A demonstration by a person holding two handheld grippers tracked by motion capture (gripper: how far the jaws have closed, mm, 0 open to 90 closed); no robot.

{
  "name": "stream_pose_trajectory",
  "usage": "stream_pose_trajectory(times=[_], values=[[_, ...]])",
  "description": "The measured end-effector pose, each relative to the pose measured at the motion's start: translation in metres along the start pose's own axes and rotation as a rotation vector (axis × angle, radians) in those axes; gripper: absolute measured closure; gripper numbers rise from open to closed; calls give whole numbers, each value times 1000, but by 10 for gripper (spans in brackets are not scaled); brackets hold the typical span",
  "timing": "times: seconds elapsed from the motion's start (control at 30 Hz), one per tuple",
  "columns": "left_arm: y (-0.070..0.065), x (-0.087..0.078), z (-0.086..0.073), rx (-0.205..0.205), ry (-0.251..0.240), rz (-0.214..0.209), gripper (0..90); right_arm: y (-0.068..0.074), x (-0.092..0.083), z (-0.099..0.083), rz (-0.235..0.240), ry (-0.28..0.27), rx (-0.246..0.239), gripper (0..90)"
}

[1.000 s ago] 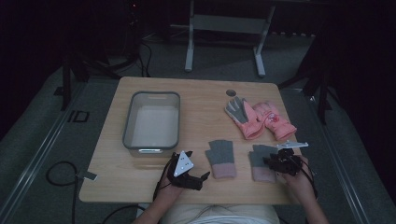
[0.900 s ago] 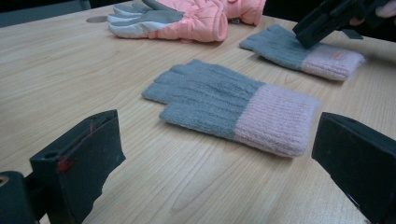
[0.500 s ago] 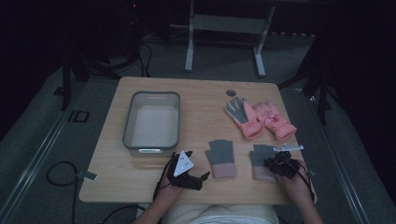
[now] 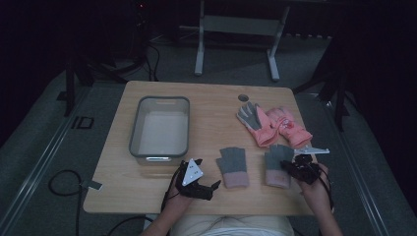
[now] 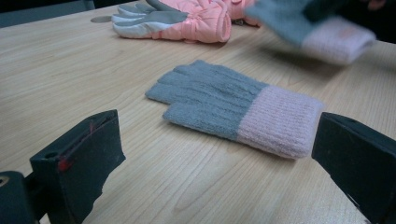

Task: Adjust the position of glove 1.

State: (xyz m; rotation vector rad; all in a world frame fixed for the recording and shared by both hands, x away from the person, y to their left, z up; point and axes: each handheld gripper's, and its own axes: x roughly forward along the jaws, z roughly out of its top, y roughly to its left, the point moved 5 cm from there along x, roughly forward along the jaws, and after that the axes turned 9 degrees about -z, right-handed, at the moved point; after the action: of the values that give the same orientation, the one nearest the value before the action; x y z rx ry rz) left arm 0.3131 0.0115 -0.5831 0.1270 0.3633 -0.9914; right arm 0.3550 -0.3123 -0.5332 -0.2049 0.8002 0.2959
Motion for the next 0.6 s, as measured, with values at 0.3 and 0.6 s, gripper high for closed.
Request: stream_pose_trajectory(times=[0.3, 0.6], values=[[0, 0, 0, -3, -8, 0, 12, 25, -20, 36, 71, -88, -44, 848], [0, 0, 0, -3, -9, 2, 13, 75, -11, 60, 187, -98, -127, 848]])
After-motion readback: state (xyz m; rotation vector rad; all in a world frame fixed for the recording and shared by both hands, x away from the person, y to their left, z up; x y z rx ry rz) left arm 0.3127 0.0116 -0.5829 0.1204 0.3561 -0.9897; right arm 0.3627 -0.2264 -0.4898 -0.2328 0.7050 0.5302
